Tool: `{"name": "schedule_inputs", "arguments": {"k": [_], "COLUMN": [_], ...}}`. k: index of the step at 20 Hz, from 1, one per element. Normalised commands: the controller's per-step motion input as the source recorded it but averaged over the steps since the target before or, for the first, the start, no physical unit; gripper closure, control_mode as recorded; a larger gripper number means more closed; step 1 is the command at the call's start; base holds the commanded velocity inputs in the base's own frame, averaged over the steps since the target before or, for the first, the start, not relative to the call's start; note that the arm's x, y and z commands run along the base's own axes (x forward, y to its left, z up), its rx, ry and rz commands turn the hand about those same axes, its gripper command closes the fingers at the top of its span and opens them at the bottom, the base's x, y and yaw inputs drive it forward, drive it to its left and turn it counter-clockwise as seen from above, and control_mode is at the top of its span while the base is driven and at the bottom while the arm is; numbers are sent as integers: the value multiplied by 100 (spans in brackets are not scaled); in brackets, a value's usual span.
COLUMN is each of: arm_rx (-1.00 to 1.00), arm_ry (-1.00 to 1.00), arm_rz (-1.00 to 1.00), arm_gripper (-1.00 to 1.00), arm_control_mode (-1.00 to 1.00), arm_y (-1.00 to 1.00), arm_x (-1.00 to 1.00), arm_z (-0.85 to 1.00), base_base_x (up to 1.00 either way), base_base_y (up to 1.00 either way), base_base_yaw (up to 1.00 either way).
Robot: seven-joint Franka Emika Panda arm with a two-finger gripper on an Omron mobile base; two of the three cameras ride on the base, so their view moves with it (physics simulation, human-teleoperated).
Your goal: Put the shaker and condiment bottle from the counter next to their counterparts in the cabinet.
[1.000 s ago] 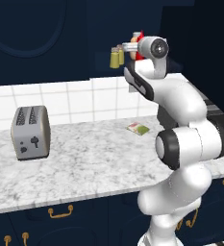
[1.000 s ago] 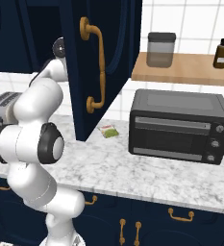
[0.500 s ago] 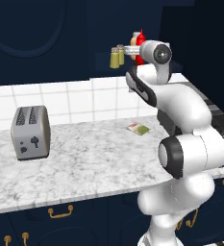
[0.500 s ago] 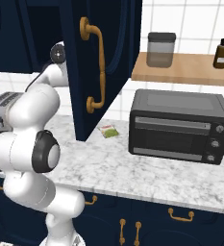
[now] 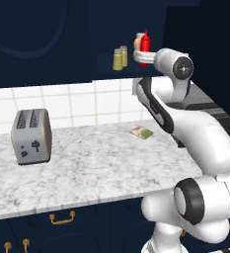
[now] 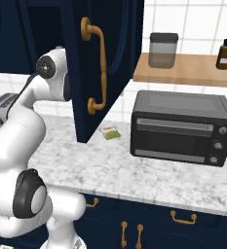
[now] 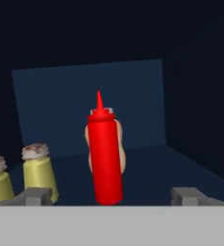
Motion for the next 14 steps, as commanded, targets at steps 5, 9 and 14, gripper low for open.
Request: {"name": "schedule_inputs", "arguments": {"k": [5, 9, 14], "arm_rx": [11, 7, 1], "arm_ry": [-4, -4, -7], "arm_rz": [0, 0, 0], "arm_gripper": [-100, -100, -100], "arm_control_mode": [-100, -100, -100], "arm_y": [0, 1, 22], "arm_x": [-100, -100, -100], "arm_z": [19, 16, 2], "base_base_x": [0, 0, 0], "base_base_y": [0, 0, 0], "base_base_yaw": [0, 0, 0]}}
